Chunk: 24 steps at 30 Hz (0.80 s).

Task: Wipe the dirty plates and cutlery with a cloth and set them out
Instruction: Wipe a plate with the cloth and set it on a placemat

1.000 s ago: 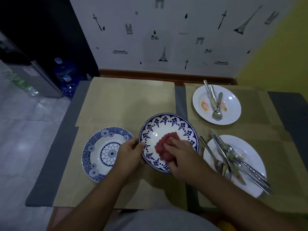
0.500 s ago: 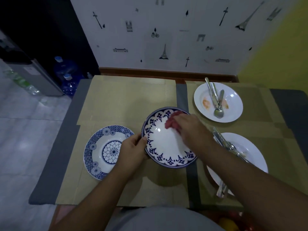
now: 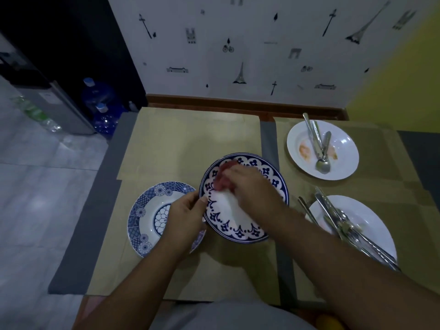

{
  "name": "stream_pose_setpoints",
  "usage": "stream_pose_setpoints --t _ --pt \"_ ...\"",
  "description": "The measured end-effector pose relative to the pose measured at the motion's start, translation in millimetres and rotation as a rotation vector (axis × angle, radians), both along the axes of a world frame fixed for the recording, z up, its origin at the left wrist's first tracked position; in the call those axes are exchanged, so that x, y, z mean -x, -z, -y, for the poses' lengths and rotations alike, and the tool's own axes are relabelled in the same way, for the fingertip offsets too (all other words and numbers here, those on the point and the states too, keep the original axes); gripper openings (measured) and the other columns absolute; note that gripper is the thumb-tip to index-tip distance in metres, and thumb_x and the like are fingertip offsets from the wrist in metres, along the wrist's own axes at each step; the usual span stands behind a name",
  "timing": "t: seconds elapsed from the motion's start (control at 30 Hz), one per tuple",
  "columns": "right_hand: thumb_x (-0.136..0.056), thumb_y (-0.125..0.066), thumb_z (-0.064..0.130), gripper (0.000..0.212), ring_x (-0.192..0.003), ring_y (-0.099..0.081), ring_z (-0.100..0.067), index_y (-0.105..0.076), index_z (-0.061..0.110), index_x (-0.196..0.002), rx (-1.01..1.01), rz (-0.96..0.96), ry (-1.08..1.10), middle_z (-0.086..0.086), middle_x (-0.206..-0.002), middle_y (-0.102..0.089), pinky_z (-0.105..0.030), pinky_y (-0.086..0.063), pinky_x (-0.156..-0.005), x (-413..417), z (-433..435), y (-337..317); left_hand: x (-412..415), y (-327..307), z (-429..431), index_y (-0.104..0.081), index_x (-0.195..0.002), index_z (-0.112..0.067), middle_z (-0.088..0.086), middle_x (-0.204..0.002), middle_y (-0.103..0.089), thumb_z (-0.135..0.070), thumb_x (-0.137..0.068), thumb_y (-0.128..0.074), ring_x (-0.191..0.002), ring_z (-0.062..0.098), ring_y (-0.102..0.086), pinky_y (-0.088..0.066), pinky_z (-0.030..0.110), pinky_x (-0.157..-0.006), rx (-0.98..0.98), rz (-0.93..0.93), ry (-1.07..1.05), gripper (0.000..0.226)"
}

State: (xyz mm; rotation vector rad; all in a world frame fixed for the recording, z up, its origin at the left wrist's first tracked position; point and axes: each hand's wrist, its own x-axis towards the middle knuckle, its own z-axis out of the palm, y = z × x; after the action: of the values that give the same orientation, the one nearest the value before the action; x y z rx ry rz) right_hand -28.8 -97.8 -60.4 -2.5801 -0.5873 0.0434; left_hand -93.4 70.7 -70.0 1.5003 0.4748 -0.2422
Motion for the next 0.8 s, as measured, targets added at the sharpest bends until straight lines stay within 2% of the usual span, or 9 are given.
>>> stream_pose_setpoints --t 0.07,0.2,0.33,0.4,0.47,0.57,0.63,0.7,0.8 --pt "-0.088 -0.065 0.01 0.021 -0.103 -0.056 -0.01 -0.072 0.023 -0.103 -0.059 -0.051 0.048 0.005 -0.112 -0.066 -0.016 -0.036 -0.091 -16.9 9.4 -9.9 -8.7 -0.9 -14.7 -0.07 -0.112 -0.017 0.003 -0.099 -0.079 -0.015 -0.104 -0.05 -0.093 0.023 -0.075 -0.063 0.044 -0.076 0.025 -0.018 -0.057 0.022" --pt "-0.082 -0.069 0.009 0.03 -0.099 -0.061 -0.012 -0.073 0.027 -0.105 0.07 -0.263 -0.07 0.004 -0.107 -0.068 -0.026 -0.049 -0.09 -9.3 -3.2 -14.1 -32.7 2.0 -50.0 -0.07 -0.111 -0.015 0.004 -0.098 -0.078 -0.016 -0.105 -0.05 -0.087 0.019 -0.076 -0.062 0.034 -0.067 -0.044 -0.002 -0.11 0.021" --pt "-0.081 -0.065 0.008 0.039 -0.1 -0.058 -0.014 -0.067 0.023 -0.117 -0.036 -0.224 0.019 0.004 -0.11 -0.066 -0.024 -0.045 -0.086 -10.6 -42.4 -18.3 -60.0 5.3 -82.8 -0.071 -0.111 -0.012 0.005 -0.094 -0.079 -0.017 -0.105 -0.05 -0.085 0.023 -0.076 -0.064 0.041 -0.07 -0.066 0.014 -0.126 0.023" --pt "-0.083 -0.064 0.005 0.042 -0.097 -0.054 -0.006 -0.066 0.024 -0.121 -0.088 -0.191 0.083 0.013 -0.107 -0.062 -0.014 -0.041 -0.085 -22.1 -58.3 -28.6 -75.5 6.4 -99.5 -0.072 -0.105 -0.015 0.004 -0.09 -0.079 -0.019 -0.104 -0.051 -0.083 0.023 -0.076 -0.064 0.04 -0.067 -0.081 0.024 -0.131 0.021" --pt "-0.084 -0.062 0.002 0.044 -0.087 -0.05 0.001 -0.067 0.029 -0.118 -0.113 -0.201 0.137 0.023 -0.1 -0.054 -0.005 -0.035 -0.077 -36.0 -71.9 -39.2 -91.9 7.9 -114.4 -0.072 -0.1 -0.016 0.003 -0.087 -0.078 -0.018 -0.103 -0.052 -0.081 0.022 -0.076 -0.063 0.036 -0.063 -0.073 0.009 -0.158 0.02" --pt "-0.087 -0.056 -0.003 0.043 -0.064 -0.062 0.004 -0.07 0.032 -0.106 -0.199 -0.293 0.19 0.023 -0.088 -0.064 -0.006 -0.042 -0.056 -54.4 -90.1 -48.7 -116.0 16.8 -133.3 -0.072 -0.097 -0.016 0.006 -0.09 -0.078 -0.016 -0.102 -0.052 -0.085 0.024 -0.075 -0.063 0.037 -0.067 -0.041 -0.059 -0.193 0.021" --pt "-0.087 -0.055 -0.006 0.042 -0.061 -0.061 0.012 -0.071 0.029 -0.102 -0.24 -0.299 0.234 0.024 -0.081 -0.062 -0.004 -0.04 -0.046 -62.3 -101.1 -50.2 -127.4 24.3 -143.5 -0.072 -0.093 -0.017 0.007 -0.091 -0.077 -0.014 -0.103 -0.051 -0.087 0.026 -0.074 -0.063 0.04 -0.071 -0.001 -0.099 -0.219 0.023" --pt "-0.087 -0.055 -0.008 0.044 -0.062 -0.058 0.018 -0.069 0.031 -0.101 -0.26 -0.296 0.253 0.029 -0.078 -0.056 -0.004 -0.039 -0.044 -66.3 -111.2 -48.8 -136.6 32.8 -151.7 -0.072 -0.099 -0.014 0.007 -0.094 -0.077 -0.013 -0.103 -0.05 -0.088 0.025 -0.074 -0.063 0.043 -0.075 0.024 -0.133 -0.228 0.022" --pt "-0.087 -0.05 -0.011 0.049 -0.058 -0.064 0.001 -0.066 0.035 -0.092 -0.297 -0.323 0.262 0.022 -0.075 -0.062 -0.016 -0.045 -0.04 -71.4 -122.5 -43.6 -148.0 46.1 -161.8 -0.067 -0.113 -0.009 0.008 -0.1 -0.075 -0.014 -0.104 -0.051 -0.088 0.023 -0.074 -0.064 0.037 -0.069 0.078 -0.205 -0.245 0.019"
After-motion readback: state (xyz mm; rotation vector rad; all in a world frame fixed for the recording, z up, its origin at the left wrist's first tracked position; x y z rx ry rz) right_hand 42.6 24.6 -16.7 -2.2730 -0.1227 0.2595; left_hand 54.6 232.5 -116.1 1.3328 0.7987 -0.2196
